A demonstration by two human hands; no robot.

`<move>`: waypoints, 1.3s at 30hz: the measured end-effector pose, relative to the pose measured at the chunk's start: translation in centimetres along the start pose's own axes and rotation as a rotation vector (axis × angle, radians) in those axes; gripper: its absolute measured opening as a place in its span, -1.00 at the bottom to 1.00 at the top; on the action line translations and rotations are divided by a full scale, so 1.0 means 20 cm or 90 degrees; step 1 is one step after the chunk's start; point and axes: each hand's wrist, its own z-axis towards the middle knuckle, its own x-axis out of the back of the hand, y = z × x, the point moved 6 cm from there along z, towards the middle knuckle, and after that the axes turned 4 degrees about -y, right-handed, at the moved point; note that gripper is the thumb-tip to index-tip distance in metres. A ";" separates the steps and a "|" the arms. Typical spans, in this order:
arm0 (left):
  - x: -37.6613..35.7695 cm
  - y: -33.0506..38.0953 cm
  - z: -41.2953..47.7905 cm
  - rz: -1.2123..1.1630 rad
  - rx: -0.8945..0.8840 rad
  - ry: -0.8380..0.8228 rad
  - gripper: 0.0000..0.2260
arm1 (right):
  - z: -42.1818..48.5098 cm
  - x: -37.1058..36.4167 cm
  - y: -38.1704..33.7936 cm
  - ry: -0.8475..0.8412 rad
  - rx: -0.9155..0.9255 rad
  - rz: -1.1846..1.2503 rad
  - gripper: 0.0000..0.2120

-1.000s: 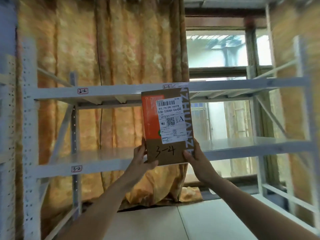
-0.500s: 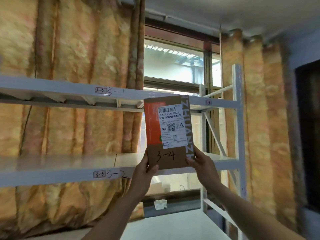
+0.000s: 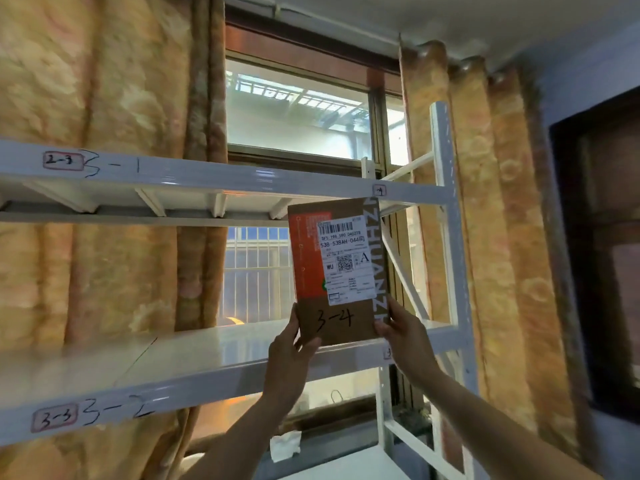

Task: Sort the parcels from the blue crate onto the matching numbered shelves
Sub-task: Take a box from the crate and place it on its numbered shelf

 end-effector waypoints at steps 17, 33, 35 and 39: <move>-0.81 -0.24 0.65 0.170 -0.057 -0.158 -0.63 | 0.53 0.72 0.86 -0.024 -0.018 -0.013 -0.66; -1.02 -0.35 0.67 0.380 0.028 -0.101 -0.53 | 0.47 0.82 1.15 -0.016 0.116 -0.223 -0.54; -0.98 -0.34 0.68 0.320 0.069 -0.126 -0.54 | 0.49 0.83 1.20 0.002 0.139 -0.335 -0.53; -0.97 -0.35 0.67 0.211 0.155 -0.185 -0.63 | 0.49 0.83 1.27 0.038 0.162 -0.364 -0.56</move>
